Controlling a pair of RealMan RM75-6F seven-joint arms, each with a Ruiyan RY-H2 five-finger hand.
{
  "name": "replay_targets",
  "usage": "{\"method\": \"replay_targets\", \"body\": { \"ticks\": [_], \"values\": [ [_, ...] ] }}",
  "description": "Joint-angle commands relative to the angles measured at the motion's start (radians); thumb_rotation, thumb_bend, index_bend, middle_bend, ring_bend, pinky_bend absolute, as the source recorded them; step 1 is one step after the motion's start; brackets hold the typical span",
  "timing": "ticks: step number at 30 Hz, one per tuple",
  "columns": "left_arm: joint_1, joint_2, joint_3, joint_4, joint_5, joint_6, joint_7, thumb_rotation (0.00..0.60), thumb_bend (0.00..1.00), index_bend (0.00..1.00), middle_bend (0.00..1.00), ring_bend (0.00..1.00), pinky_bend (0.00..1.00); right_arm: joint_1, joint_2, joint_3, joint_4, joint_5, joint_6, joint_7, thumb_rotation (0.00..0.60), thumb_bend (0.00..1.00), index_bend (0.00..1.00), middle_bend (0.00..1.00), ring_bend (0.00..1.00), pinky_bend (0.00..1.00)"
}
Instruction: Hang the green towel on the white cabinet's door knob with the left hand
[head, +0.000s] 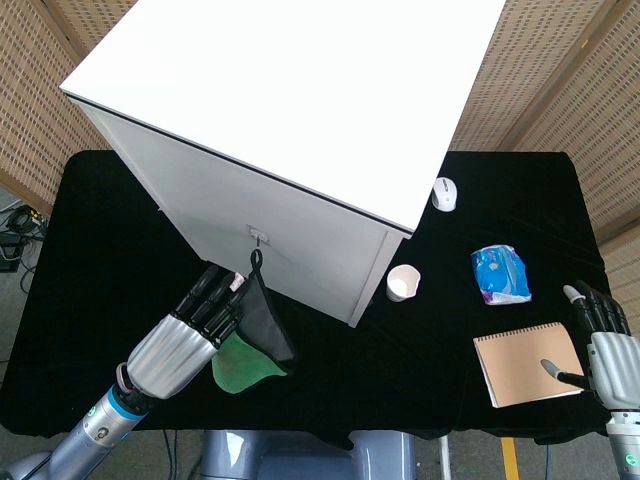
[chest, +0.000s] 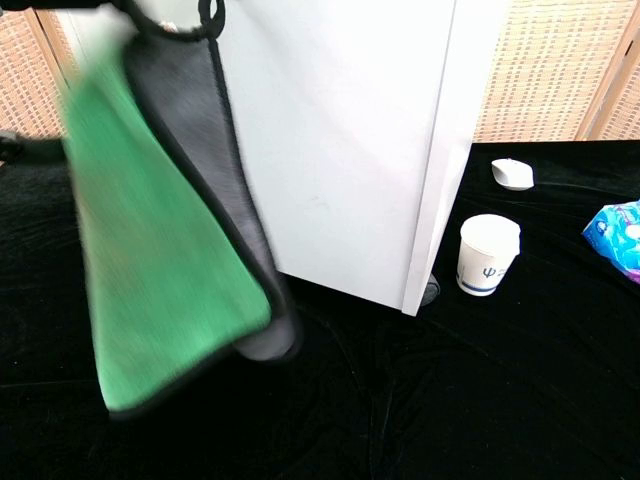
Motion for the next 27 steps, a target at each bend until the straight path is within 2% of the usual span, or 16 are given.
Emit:
{"method": "replay_targets", "body": {
  "ticks": [1,5,10,13,15,19,23,27],
  "values": [
    [0.003,-0.002,0.0,0.003,0.005,0.008,-0.005,0.6,0.02,0.0,0.0,0.0,0.0,0.0,0.0,0.0,0.0,0.001,0.0,0.0,0.6,0.07,0.0,0.0,0.0,0.0],
    [0.012,-0.002,0.007,0.006,0.009,0.023,-0.022,0.6,0.02,0.0,0.0,0.0,0.0,-0.001,0.0,0.001,0.001,0.0,0.001,0.001,0.6,0.07,0.0,0.0,0.0,0.0],
    [0.078,0.002,0.057,0.043,0.037,0.128,-0.093,0.6,0.02,0.0,0.0,0.0,0.0,0.0,0.0,0.001,0.002,-0.001,0.002,0.003,0.6,0.07,0.0,0.0,0.0,0.0],
    [0.136,0.001,0.098,0.085,0.01,0.196,-0.164,0.6,0.02,0.0,0.0,0.0,0.0,0.0,-0.001,0.0,0.003,0.0,0.0,-0.001,0.6,0.07,0.0,0.0,0.0,0.0],
    [0.178,0.0,0.121,0.109,-0.045,0.225,-0.215,0.6,0.02,0.0,0.0,0.0,0.0,0.0,-0.002,-0.001,0.002,-0.003,0.001,-0.006,0.6,0.07,0.0,0.0,0.0,0.0],
    [0.234,0.012,0.15,0.099,-0.206,0.214,-0.328,0.6,0.02,0.0,0.0,0.0,0.0,0.002,-0.006,-0.001,0.0,-0.005,0.0,-0.021,0.6,0.07,0.0,0.0,0.0,0.0],
    [0.258,0.023,0.143,0.115,-0.335,0.189,-0.391,0.6,0.02,0.0,0.0,0.0,0.0,0.006,-0.009,-0.003,-0.001,-0.007,-0.005,-0.028,0.6,0.07,0.0,0.0,0.0,0.0],
    [0.269,0.013,0.132,0.17,-0.373,0.188,-0.416,0.6,0.02,0.0,0.0,0.0,0.0,0.007,-0.012,-0.003,0.004,-0.004,-0.01,-0.032,0.6,0.07,0.0,0.0,0.0,0.0]
  ]
}}
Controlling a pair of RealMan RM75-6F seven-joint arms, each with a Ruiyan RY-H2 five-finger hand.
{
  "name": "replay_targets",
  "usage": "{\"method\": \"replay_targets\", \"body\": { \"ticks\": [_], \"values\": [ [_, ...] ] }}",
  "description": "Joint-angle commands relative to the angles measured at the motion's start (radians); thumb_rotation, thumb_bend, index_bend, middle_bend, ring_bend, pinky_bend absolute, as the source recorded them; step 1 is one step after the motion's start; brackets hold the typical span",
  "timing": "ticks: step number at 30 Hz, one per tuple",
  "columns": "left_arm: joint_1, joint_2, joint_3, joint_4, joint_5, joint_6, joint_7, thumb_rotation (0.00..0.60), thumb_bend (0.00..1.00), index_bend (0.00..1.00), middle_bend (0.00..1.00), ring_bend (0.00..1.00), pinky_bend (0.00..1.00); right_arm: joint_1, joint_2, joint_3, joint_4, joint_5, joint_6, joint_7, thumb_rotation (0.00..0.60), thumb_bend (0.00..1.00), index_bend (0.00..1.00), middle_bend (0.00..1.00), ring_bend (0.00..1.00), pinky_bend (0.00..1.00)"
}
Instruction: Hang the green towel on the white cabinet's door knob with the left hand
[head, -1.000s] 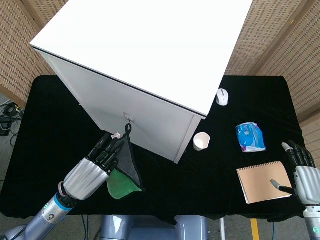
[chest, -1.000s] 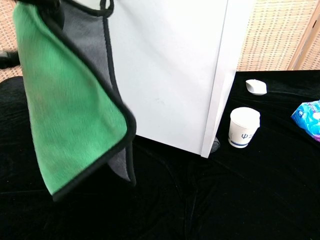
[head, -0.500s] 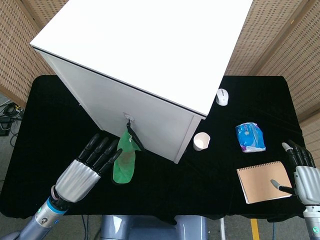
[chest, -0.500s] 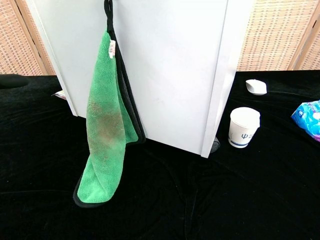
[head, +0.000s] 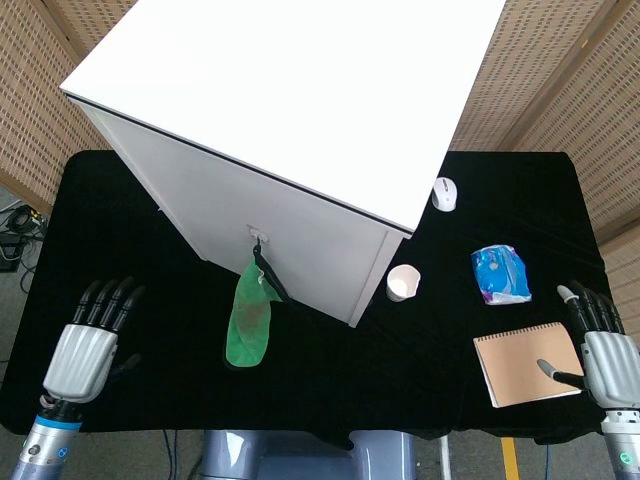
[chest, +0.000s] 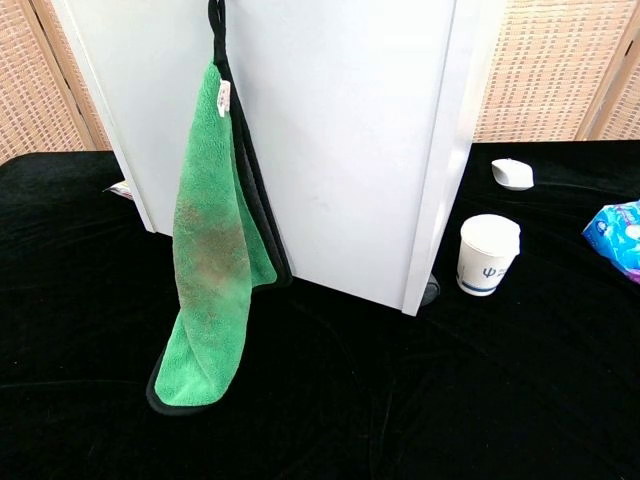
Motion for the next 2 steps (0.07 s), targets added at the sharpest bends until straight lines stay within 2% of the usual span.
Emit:
{"method": "replay_targets", "body": {
  "ticks": [1,2],
  "values": [
    [0.026,-0.003,-0.003,0.053,-0.044,-0.006,-0.045,0.6,0.02,0.0,0.0,0.0,0.0,0.001,-0.001,-0.001,0.001,0.003,-0.004,-0.001,0.6,0.07,0.0,0.0,0.0,0.0],
    [0.027,-0.003,-0.005,0.059,-0.045,-0.005,-0.048,0.6,0.02,0.0,0.0,0.0,0.0,0.001,-0.001,-0.001,0.001,0.003,-0.004,-0.001,0.6,0.07,0.0,0.0,0.0,0.0]
  ]
}}
